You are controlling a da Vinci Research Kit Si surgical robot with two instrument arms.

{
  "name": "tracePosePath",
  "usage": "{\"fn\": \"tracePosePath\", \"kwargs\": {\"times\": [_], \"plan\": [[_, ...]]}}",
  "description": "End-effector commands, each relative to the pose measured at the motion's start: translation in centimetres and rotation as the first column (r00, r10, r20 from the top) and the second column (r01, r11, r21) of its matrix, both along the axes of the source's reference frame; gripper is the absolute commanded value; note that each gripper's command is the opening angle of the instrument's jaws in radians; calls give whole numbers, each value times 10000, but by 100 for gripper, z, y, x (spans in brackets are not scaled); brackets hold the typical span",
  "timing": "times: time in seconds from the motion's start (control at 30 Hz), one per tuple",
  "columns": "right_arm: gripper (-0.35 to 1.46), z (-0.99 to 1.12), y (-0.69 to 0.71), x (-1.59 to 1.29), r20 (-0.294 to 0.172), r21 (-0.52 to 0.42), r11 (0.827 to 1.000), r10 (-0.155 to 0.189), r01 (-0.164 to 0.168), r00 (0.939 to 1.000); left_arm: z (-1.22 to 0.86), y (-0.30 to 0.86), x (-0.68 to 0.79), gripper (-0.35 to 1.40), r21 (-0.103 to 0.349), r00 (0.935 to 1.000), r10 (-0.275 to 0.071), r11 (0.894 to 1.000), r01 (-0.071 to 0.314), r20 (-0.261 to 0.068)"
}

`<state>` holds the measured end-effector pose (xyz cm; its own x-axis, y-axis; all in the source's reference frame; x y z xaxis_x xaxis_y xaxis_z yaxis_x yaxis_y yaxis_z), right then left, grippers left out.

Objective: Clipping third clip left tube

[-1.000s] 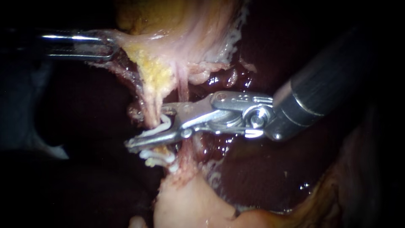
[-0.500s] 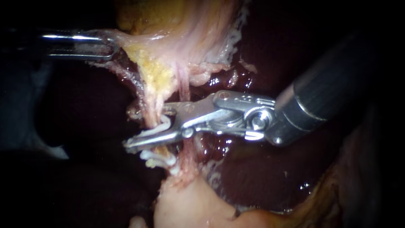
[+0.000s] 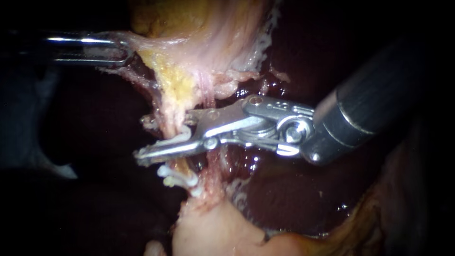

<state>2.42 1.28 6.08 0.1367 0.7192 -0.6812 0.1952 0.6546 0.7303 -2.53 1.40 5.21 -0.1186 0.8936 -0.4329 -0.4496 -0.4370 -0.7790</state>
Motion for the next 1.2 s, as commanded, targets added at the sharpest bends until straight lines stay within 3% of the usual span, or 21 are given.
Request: {"fn": "tracePosePath", "kwargs": {"times": [0.03,0.5,0.83,0.97,1.03,1.2], "plan": [[44,0,0,0,55,136,9999,17,-17,10000,0,0,0,-35,1,10000,2,10000,-2,3],[21,0,-1,-1,166,1066,9943,-66,48,9998,0,0,0,-35,2,10000,2,10000,-2,3],[-35,3,2,-6,54,1459,9888,-312,301,9995,0,0,0,-35,2,10000,1,10000,-1,3],[-35,3,2,-8,285,1662,9859,-266,215,9992,0,1,0,-35,2,10000,-1,10000,1,2],[-35,2,1,-8,540,1681,9852,-431,335,9976,0,1,-1,-35,2,10000,-2,10000,2,2],[-35,3,2,-9,541,1680,9852,-430,334,9976,0,1,-1,-35,2,10000,-2,10000,2,1]]}}
